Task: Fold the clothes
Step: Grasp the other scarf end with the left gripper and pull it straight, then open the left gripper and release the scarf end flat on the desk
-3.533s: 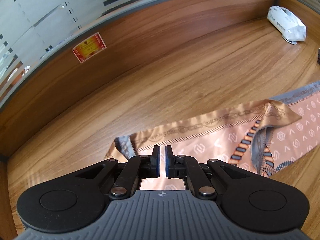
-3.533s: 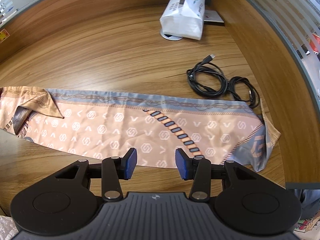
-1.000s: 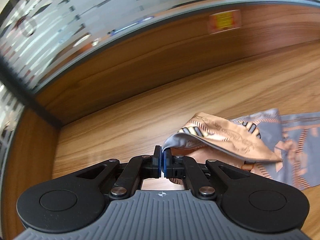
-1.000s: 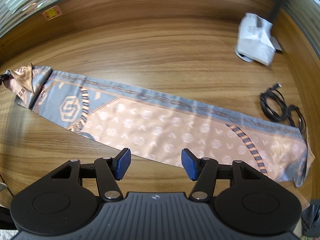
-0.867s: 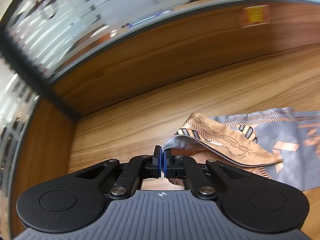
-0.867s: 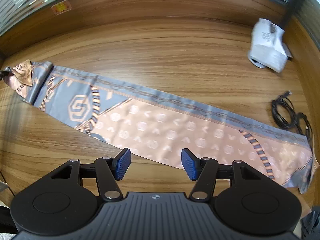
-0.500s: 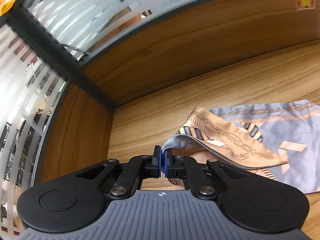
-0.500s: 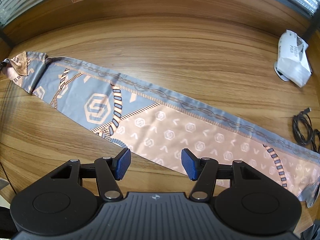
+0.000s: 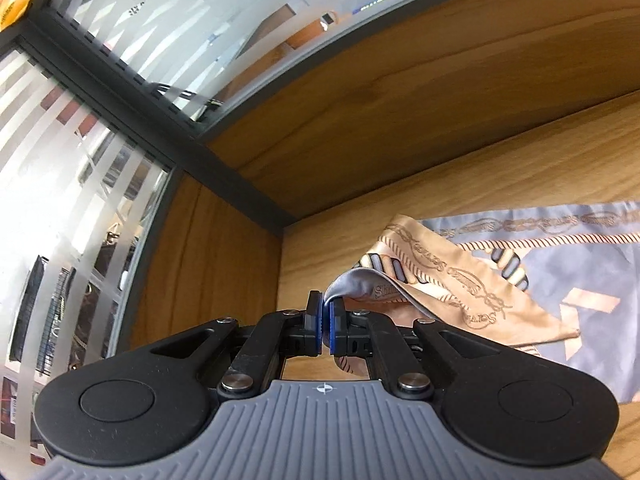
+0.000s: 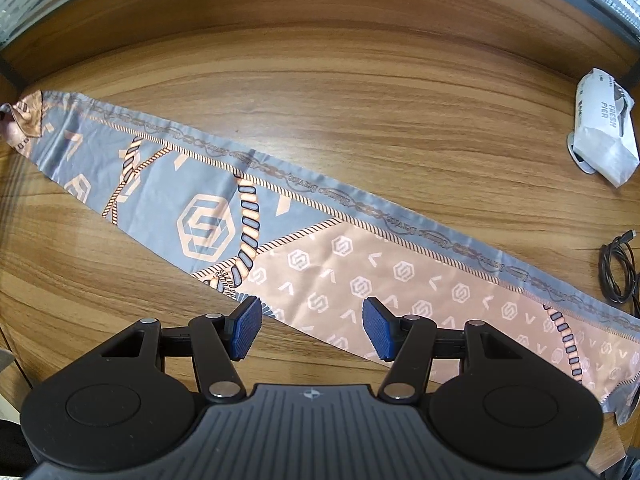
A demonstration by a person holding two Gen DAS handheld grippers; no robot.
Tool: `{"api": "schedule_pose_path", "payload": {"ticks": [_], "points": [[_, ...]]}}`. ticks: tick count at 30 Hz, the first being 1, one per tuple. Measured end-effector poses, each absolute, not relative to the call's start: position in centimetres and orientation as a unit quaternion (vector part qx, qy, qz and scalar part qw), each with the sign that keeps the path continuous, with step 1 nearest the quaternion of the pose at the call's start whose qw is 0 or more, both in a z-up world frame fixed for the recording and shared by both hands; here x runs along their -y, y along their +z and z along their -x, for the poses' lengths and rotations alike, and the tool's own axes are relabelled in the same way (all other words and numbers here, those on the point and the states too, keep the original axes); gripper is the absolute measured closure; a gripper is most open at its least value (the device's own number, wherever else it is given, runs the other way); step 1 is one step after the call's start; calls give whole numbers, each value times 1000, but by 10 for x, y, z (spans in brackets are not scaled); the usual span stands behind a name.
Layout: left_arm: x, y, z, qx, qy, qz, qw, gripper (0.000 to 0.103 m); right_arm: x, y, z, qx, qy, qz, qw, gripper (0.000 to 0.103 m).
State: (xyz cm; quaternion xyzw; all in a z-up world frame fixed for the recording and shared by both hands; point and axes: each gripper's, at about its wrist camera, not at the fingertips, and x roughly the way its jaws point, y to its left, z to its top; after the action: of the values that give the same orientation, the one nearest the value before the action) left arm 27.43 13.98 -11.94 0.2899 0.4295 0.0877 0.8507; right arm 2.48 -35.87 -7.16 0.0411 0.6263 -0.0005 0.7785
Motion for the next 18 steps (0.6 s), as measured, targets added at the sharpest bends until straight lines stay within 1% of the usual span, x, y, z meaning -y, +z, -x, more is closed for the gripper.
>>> {"api": "schedule_pose_path", "payload": {"ticks": [2, 4, 5, 6, 8, 11, 14, 18], "points": [[-142, -118, -279, -438, 84, -277, 851, 97, 358, -74, -28, -630, 2, -40, 776, 40], [-144, -116, -285, -446, 74, -261, 853, 91, 357, -74, -30, -631, 4, -41, 775, 40], [-142, -115, -284, -446, 73, -260, 854, 85, 357, -74, -31, -631, 4, -41, 775, 40], [-140, -114, -284, -445, 72, -260, 854, 73, 357, -74, -32, -631, 5, -41, 775, 40], [-138, -113, -283, -443, 68, -256, 856, 58, 358, -74, -30, -631, 2, -43, 775, 40], [-137, -113, -284, -444, 69, -251, 857, 54, 362, -75, -24, -630, -4, -47, 775, 40], [-139, -116, -282, -450, 69, -247, 855, 46, 365, -76, -19, -629, -10, -51, 775, 40], [-139, -116, -273, -452, 65, -246, 855, 44, 370, -77, -12, -629, -18, -57, 775, 39]]}}
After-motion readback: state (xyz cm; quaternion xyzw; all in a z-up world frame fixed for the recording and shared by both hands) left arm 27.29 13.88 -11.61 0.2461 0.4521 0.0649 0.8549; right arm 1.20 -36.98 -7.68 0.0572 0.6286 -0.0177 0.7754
